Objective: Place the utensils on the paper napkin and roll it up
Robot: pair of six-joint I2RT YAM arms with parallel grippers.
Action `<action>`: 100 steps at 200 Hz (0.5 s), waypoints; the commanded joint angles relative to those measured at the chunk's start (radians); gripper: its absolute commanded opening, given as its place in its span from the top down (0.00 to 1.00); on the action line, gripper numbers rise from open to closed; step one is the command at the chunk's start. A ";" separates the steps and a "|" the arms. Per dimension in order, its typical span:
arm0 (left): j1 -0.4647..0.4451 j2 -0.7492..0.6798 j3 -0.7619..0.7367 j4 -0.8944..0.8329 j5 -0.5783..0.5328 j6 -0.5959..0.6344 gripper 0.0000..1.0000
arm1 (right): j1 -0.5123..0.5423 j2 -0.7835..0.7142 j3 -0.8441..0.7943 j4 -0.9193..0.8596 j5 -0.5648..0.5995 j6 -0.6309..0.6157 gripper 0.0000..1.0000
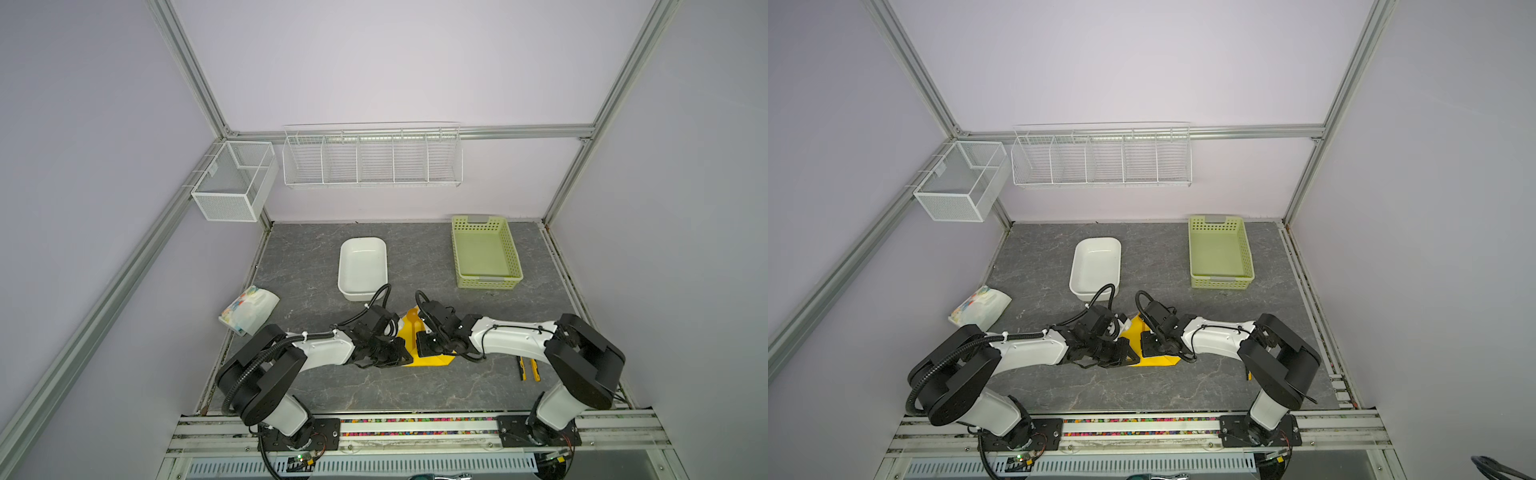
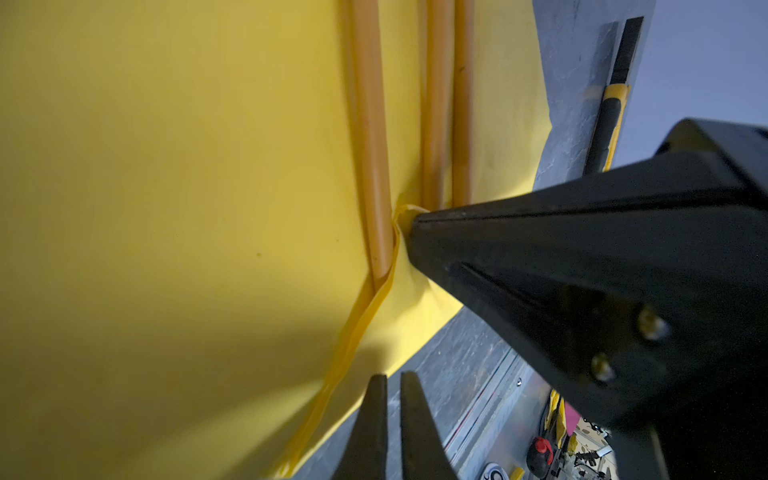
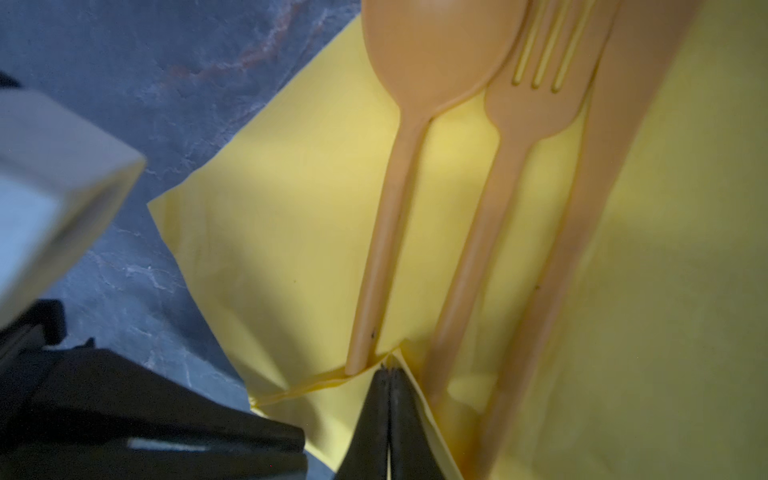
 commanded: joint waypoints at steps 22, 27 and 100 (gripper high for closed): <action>-0.012 0.037 0.028 -0.011 -0.022 0.010 0.91 | -0.005 -0.005 0.010 -0.017 -0.007 0.009 0.93; -0.012 0.041 0.030 -0.018 -0.024 0.013 0.91 | -0.005 -0.007 0.010 -0.017 -0.007 0.009 0.93; -0.012 0.061 0.048 -0.108 -0.080 0.058 0.93 | -0.006 -0.038 0.022 -0.049 -0.010 0.006 0.91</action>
